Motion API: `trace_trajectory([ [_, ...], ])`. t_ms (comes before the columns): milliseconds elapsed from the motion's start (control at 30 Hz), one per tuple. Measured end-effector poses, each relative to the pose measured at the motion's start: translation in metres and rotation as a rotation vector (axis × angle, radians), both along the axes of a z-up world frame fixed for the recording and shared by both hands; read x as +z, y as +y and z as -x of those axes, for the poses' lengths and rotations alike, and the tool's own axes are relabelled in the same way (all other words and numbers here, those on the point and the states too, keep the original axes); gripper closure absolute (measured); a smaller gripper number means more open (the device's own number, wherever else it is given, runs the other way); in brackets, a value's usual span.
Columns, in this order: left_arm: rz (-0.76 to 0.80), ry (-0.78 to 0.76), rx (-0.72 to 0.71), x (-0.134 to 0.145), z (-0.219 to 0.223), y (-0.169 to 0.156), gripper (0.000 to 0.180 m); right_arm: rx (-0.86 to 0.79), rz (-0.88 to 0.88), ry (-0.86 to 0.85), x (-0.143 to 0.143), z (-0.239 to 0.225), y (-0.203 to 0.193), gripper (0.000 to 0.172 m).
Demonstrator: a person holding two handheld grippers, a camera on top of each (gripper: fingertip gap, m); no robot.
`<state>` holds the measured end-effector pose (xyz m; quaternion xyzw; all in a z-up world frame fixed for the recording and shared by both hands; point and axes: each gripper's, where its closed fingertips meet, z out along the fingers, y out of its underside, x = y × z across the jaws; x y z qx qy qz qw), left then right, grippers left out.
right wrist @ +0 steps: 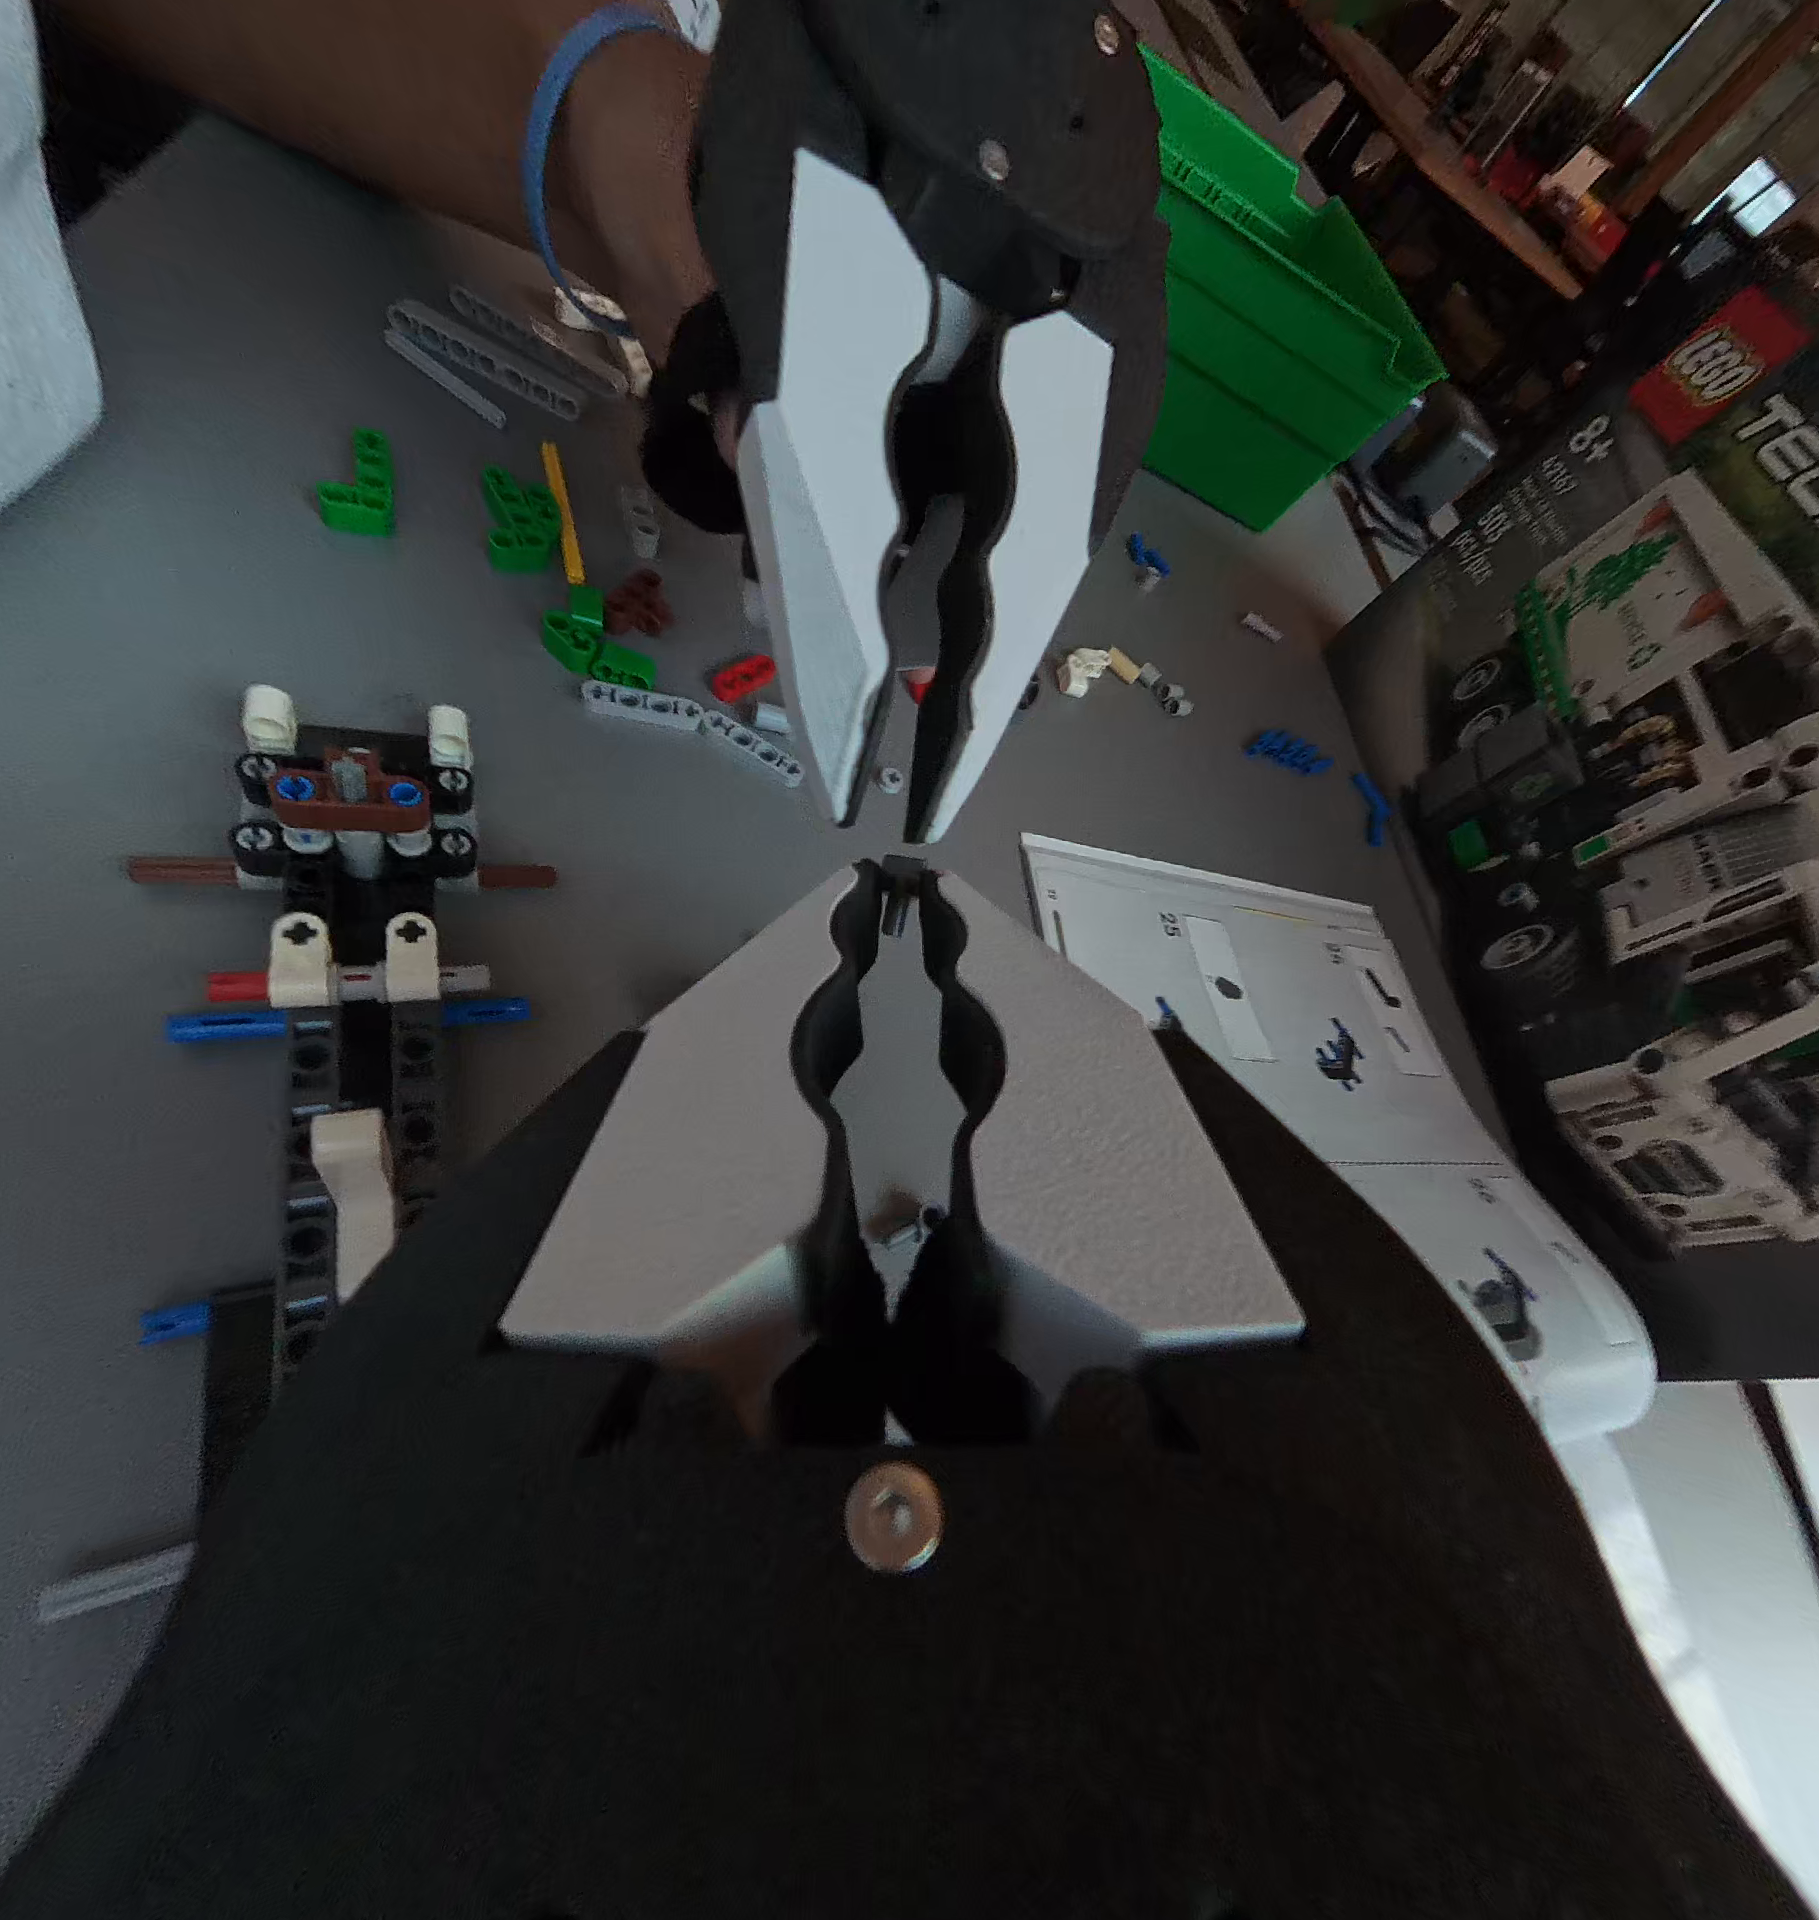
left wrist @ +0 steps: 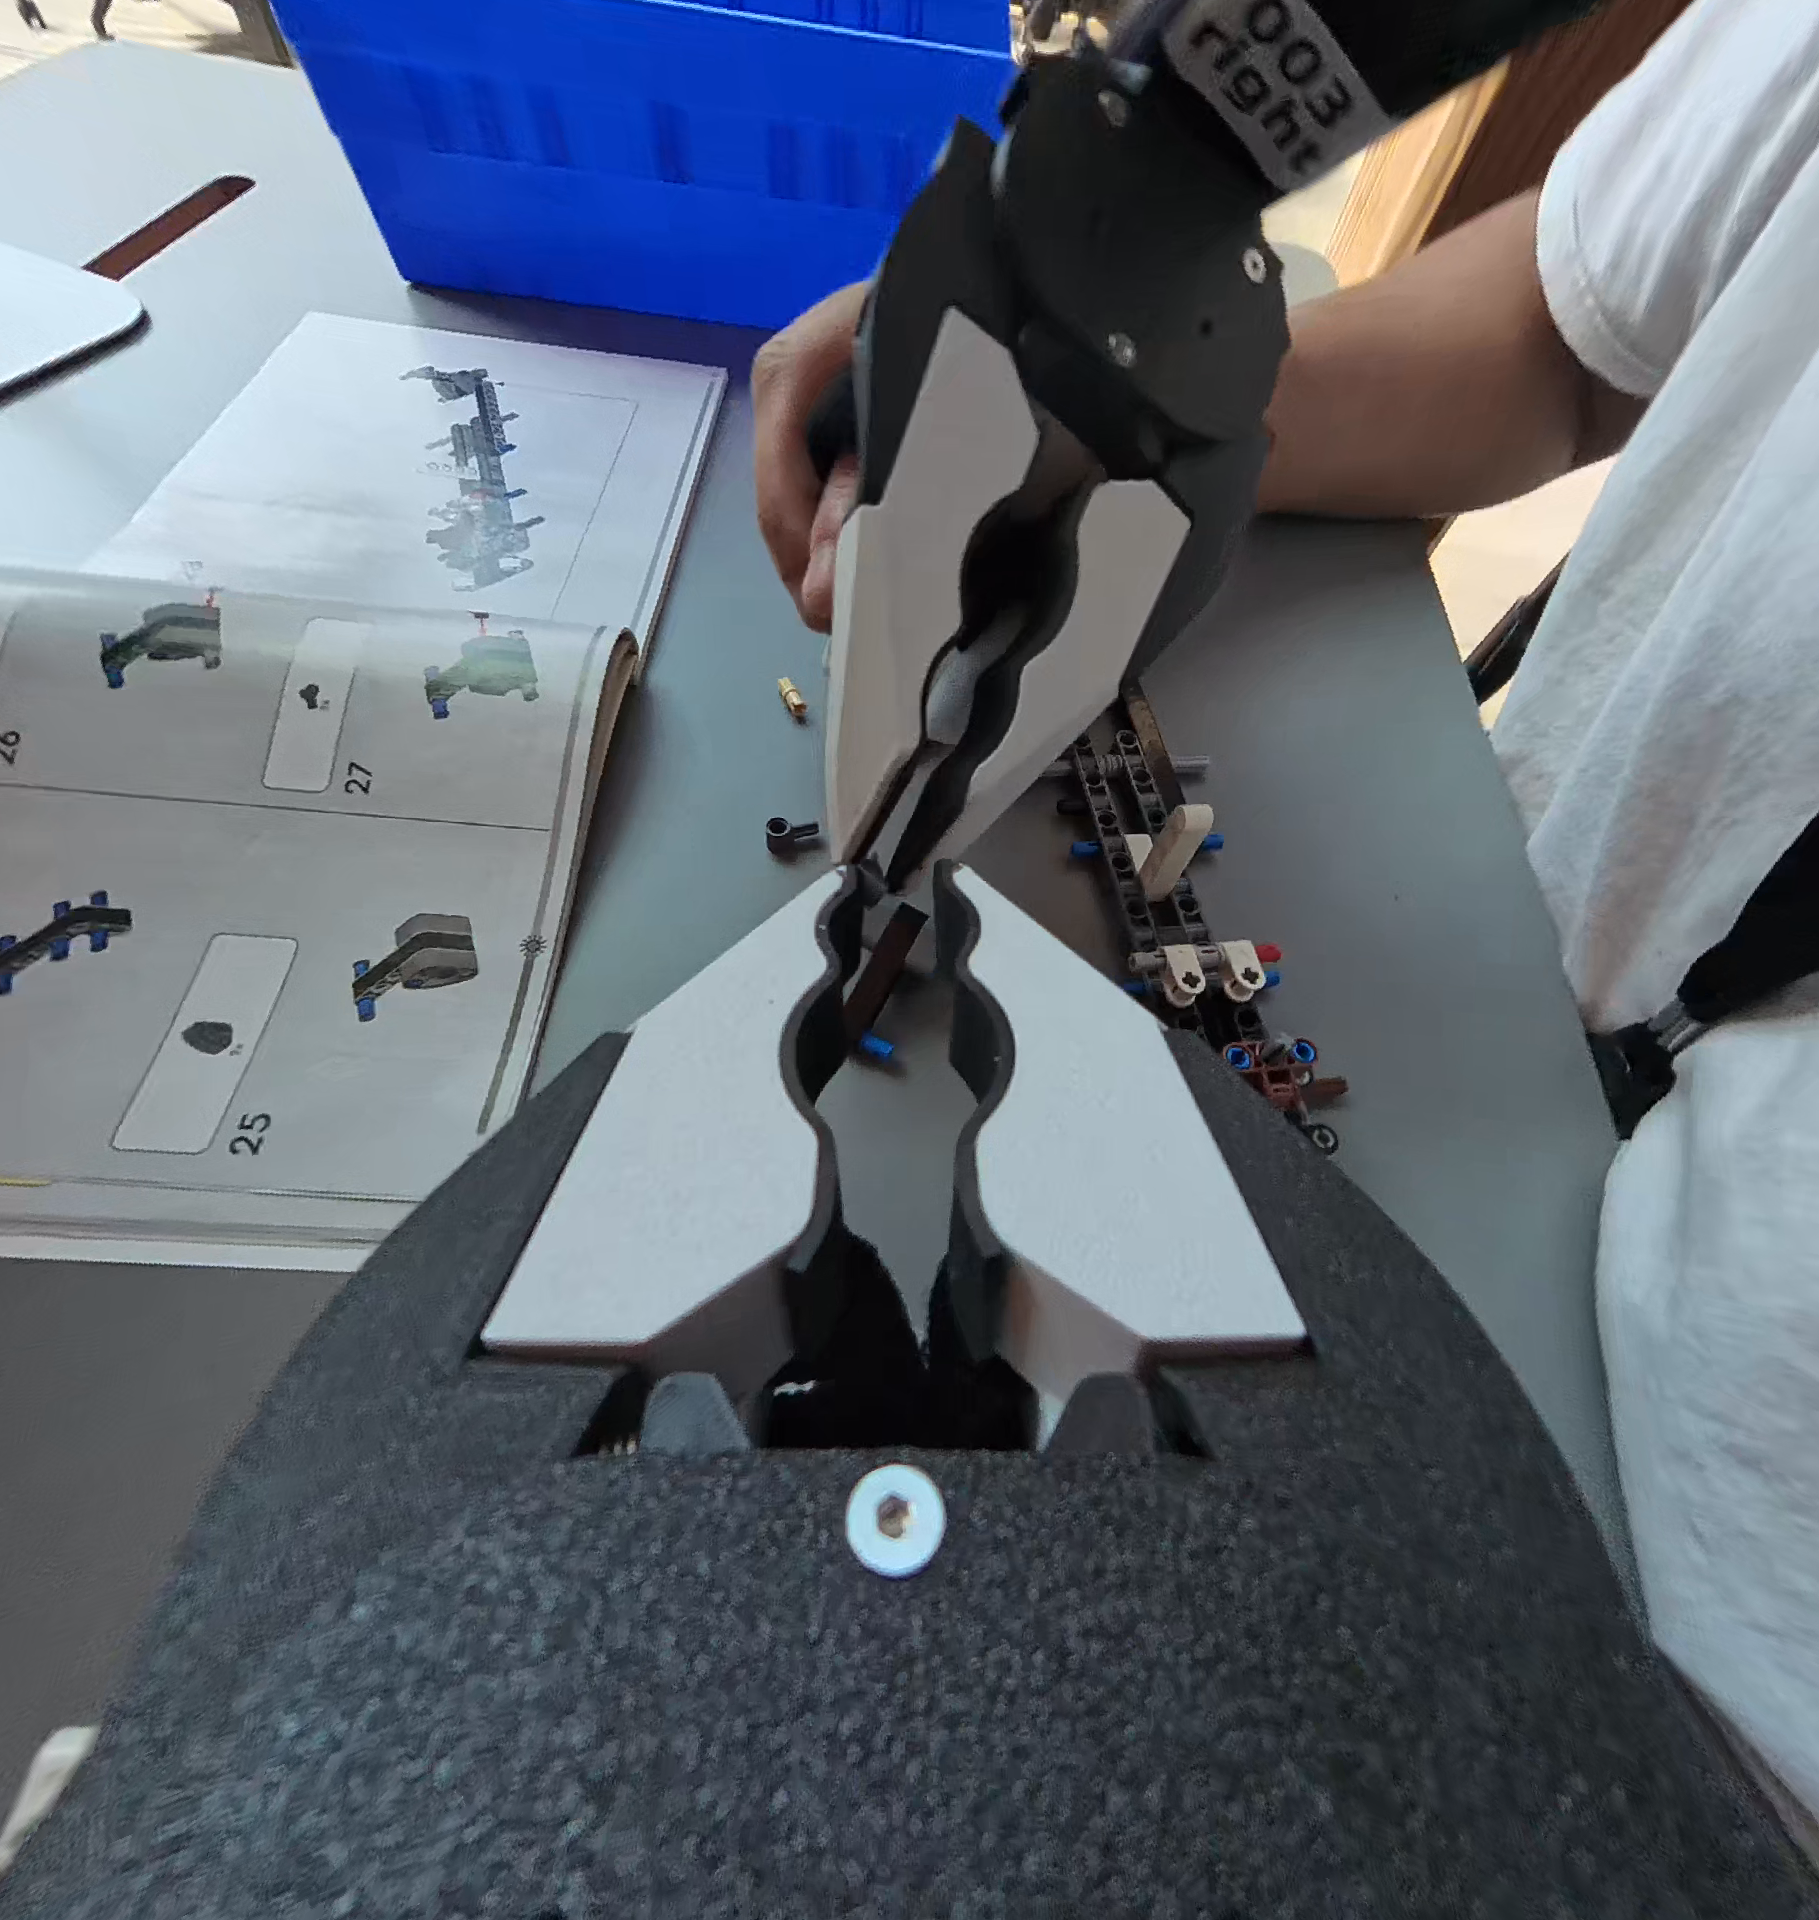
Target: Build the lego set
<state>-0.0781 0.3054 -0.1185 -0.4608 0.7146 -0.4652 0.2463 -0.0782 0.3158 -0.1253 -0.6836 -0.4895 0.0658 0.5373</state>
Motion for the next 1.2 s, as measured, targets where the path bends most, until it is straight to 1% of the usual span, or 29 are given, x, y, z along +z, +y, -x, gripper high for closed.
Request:
trace_trajectory([
  [100,0.145,0.030,0.049,0.005,-0.004,0.005,0.166,-0.040,-0.167,-0.097,0.009,-0.003,0.003,0.166],
  [233,0.279,0.047,0.110,0.008,-0.009,0.011,0.166,-0.080,-0.350,-0.225,0.020,-0.004,0.005,0.166],
  [300,0.356,0.060,0.105,0.010,-0.010,0.009,0.166,-0.094,-0.380,-0.272,0.019,-0.005,0.006,0.166],
  [367,0.407,0.069,0.076,0.012,-0.009,0.003,0.170,-0.066,-0.379,-0.274,0.018,0.000,0.002,0.166],
  [500,0.376,0.088,0.087,0.006,-0.009,0.003,0.174,-0.061,-0.364,-0.284,0.015,-0.001,0.002,0.166],
  [567,0.368,0.098,0.083,0.006,-0.008,0.004,0.175,-0.070,-0.328,-0.240,0.015,0.000,0.001,0.165],
  [633,0.346,0.103,0.095,0.003,-0.008,0.007,0.175,-0.090,-0.333,-0.199,0.020,-0.002,0.002,0.154],
  [667,0.339,0.102,0.095,0.003,-0.007,0.008,0.175,-0.092,-0.328,-0.183,0.021,-0.003,0.002,0.153],
  [767,0.340,0.062,0.111,0.009,-0.005,0.014,0.175,-0.067,-0.228,-0.092,0.022,-0.003,-0.003,0.148],
  [833,0.333,-0.002,0.110,0.020,-0.004,0.017,0.175,-0.038,-0.092,0.015,0.019,-0.004,-0.006,0.149],
  [900,0.309,-0.080,0.078,0.032,-0.001,0.014,0.175,-0.024,0.024,0.197,0.029,-0.004,-0.007,0.151],
  [967,0.271,-0.159,0.030,0.043,0.004,0.006,0.175,0.039,0.148,0.381,0.040,-0.002,-0.012,0.152],
  [1033,0.233,-0.203,-0.016,0.050,0.007,-0.004,0.175,0.094,0.252,0.525,0.049,-0.001,-0.016,0.151],
  [1067,0.212,-0.214,-0.032,0.051,0.008,-0.008,0.175,0.124,0.290,0.566,0.051,0.002,-0.018,0.151],
  [1133,0.175,-0.230,-0.055,0.051,0.009,-0.016,0.175,0.161,0.311,0.595,0.053,0.007,-0.023,0.152],
  [1200,0.134,-0.250,-0.069,0.050,0.009,-0.022,0.175,0.188,0.311,0.606,0.054,0.012,-0.026,0.158],
])
